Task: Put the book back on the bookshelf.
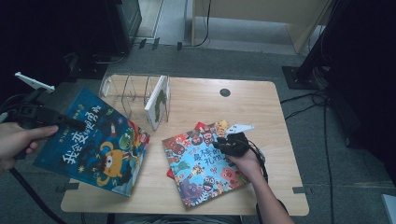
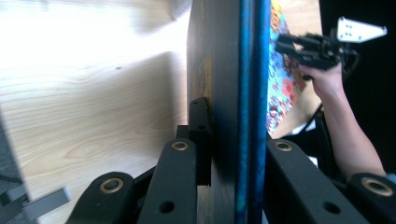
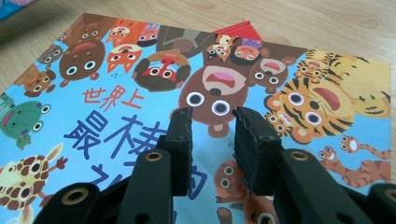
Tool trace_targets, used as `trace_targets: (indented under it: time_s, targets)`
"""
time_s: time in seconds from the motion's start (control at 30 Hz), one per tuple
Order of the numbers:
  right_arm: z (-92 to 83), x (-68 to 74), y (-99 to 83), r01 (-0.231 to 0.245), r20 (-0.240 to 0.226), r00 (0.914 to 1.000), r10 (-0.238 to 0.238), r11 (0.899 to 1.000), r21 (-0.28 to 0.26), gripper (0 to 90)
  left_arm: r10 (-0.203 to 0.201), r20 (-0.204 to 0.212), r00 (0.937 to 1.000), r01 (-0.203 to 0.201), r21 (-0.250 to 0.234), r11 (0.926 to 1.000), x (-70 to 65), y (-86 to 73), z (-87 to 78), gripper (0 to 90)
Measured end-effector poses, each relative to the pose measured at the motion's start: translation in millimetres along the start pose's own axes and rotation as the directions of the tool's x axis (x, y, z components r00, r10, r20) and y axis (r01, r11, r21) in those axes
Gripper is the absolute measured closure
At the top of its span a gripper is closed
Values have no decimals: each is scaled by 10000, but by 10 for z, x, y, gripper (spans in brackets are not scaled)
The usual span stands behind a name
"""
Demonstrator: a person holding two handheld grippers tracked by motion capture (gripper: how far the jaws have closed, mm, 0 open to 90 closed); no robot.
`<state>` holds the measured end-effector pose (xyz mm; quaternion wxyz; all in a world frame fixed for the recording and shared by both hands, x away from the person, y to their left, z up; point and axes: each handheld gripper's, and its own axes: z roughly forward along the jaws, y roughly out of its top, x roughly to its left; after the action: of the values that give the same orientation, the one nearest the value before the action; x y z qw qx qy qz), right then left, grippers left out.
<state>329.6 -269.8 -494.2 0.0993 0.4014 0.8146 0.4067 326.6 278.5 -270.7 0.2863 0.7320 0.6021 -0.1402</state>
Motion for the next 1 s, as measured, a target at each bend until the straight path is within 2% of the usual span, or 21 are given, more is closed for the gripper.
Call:
trace_targets:
  time_s: [0.1,0.23,0.33,0.43,0.7,0.8,1.0]
  targets:
    - [-4,-6,-3,-42,5,10000,42,10000,59,677,-240,-303,9993,236,-116,9997,76,25,-105,809]
    - [-11,-11,-6,-88,-21,10000,88,9999,70,679,-586,-853,9946,559,-342,9979,196,126,-230,816]
    - [-9,-13,-7,-75,-38,10000,75,9999,96,679,-545,-1215,9911,499,-408,9979,243,220,-260,811]
    - [-7,-15,-9,-67,-65,10000,68,9999,130,679,-801,-1434,9864,750,-409,9963,296,322,-272,814]
    - [-2,-14,-15,-59,-106,9999,61,9997,235,679,-845,-1727,9813,808,-286,9963,331,555,-275,818]
    - [-2,-9,-16,-13,-93,10000,15,9996,265,681,-1046,-1751,9790,983,-444,9942,371,636,-286,821]
    - [-4,-5,-24,12,-82,10000,-10,9997,256,683,-1245,-1619,9789,1120,-844,9901,445,816,-276,819]
